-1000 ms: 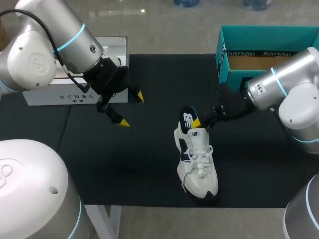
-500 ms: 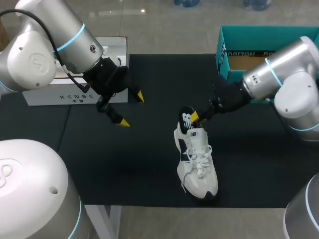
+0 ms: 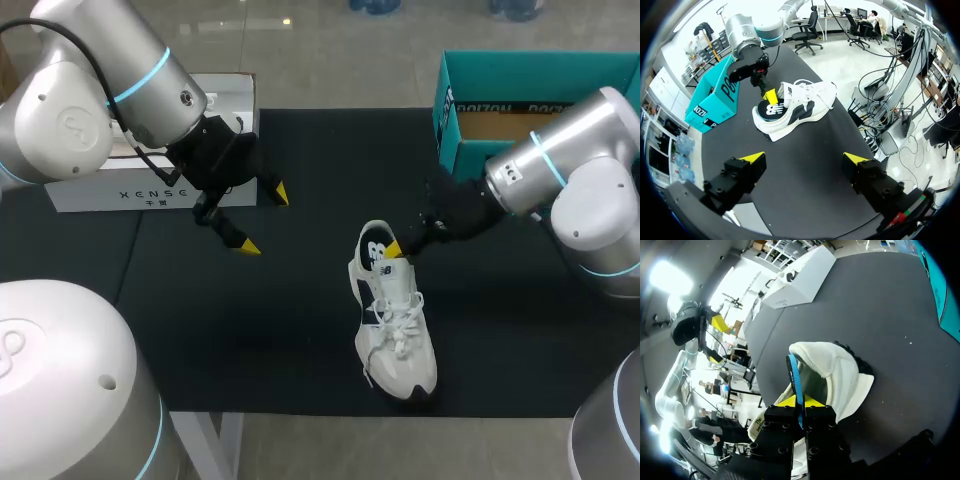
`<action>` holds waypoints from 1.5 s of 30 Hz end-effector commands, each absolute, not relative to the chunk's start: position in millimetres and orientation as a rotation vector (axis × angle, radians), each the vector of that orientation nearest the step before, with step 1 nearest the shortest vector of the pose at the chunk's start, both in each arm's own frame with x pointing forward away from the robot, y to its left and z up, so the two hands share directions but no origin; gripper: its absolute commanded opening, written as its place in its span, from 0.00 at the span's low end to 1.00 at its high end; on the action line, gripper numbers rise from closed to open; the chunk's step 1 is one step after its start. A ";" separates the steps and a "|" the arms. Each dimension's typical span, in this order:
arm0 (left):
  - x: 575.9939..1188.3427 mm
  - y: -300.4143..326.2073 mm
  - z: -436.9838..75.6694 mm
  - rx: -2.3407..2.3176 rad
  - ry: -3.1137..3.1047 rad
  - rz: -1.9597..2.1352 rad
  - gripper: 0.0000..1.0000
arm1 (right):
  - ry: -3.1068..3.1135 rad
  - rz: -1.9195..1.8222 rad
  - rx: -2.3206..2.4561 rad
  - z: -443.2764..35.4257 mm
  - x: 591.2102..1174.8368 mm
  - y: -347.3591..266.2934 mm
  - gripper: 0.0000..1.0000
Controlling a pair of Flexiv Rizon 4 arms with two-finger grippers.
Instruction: Take the shoe out of the shoebox, open the shoe tongue, remove and reinsert the insole, then place the shoe into the shoebox
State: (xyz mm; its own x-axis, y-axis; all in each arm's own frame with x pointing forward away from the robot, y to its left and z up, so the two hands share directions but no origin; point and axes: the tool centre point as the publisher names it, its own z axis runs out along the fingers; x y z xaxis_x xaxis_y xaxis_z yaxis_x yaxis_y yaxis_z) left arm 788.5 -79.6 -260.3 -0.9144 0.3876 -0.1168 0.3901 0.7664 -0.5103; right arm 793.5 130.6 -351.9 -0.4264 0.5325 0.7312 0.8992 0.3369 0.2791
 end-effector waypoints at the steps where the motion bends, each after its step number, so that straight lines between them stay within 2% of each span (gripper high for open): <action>1: 788.8 -80.2 -260.6 0.649 2.950 -0.848 1.00 | -2.065 -0.923 -1.264 -363.6 784.0 136.0 0.00; 11: 788.8 -80.2 -260.6 0.649 2.950 -0.848 1.00 | -2.043 -0.898 -1.286 -370.2 784.6 138.0 0.00; 12: 788.8 -80.2 -260.6 0.649 2.950 -0.848 1.00 | -2.043 -0.898 -1.288 -369.5 785.4 137.4 0.08; 13: 788.8 -80.2 -260.6 0.649 2.950 -0.848 1.00 | -2.047 -0.897 -1.298 -367.3 787.1 136.0 0.44; 14: 788.8 -80.2 -260.6 0.649 2.950 -0.848 1.00 | -2.051 -0.897 -1.305 -365.2 788.2 135.0 0.87; 15: 788.8 -80.2 -260.6 0.649 2.950 -0.848 1.00 | -2.065 -0.898 -1.312 -362.3 788.9 134.3 1.00; 31: 788.8 -80.2 -260.6 0.649 2.950 -0.848 1.00 | -2.222 -0.935 -1.381 -307.0 811.7 120.6 1.00; 37: 788.8 -80.2 -260.6 0.649 2.950 -0.848 1.00 | -2.154 -0.770 -1.649 -287.3 814.6 112.3 1.00; 45: 788.8 -80.2 -260.6 0.649 2.950 -0.848 1.00 | -2.135 -0.528 -1.841 -286.1 813.2 123.6 1.00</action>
State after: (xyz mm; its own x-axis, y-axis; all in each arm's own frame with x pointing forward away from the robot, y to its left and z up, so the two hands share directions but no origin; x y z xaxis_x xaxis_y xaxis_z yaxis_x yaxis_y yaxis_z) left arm 788.5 -79.6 -260.2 -0.9143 0.3878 -0.1167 0.3902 0.7665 -0.5102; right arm 807.8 115.1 -288.3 -0.1837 0.7848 0.5918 0.9828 0.1343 0.1270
